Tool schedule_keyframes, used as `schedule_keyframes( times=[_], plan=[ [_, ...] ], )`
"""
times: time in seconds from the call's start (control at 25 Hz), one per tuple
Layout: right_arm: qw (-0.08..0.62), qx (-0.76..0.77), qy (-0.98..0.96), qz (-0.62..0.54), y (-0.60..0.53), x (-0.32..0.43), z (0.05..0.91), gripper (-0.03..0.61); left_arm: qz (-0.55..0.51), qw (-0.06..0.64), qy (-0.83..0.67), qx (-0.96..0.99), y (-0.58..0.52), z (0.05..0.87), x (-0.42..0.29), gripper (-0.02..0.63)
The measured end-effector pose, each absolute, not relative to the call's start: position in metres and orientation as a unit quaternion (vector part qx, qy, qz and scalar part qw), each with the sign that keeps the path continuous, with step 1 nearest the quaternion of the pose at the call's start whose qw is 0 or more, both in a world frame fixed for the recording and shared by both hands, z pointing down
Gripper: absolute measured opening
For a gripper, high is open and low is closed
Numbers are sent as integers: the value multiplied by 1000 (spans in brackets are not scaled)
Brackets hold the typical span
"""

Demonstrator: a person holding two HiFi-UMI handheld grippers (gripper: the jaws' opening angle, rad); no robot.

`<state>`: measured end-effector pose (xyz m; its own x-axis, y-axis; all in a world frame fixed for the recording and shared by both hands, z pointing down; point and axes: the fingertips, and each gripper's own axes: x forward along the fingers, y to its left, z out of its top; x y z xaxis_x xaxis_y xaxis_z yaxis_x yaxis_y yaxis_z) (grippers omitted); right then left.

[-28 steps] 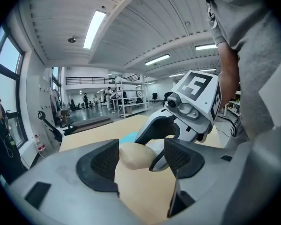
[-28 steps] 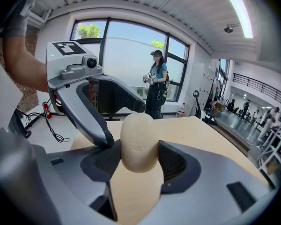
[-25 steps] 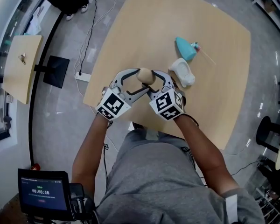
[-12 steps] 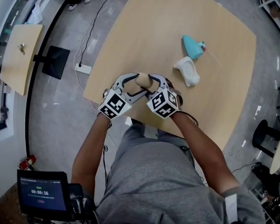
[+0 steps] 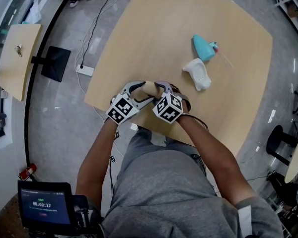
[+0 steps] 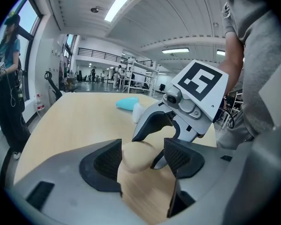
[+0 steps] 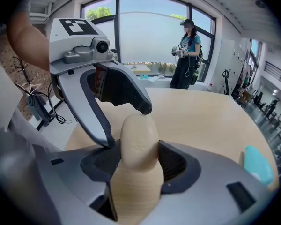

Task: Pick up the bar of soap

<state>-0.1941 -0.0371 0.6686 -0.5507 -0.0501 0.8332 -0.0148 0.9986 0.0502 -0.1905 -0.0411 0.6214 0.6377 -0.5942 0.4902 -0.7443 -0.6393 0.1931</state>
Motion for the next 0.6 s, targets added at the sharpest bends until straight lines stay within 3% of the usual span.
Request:
schedule_keyframes(
  times=[0.6],
  plan=[
    [509, -16, -860, -22, -33, -193, 695, 249, 196, 255, -369, 872, -40, 650, -191, 281]
  ],
)
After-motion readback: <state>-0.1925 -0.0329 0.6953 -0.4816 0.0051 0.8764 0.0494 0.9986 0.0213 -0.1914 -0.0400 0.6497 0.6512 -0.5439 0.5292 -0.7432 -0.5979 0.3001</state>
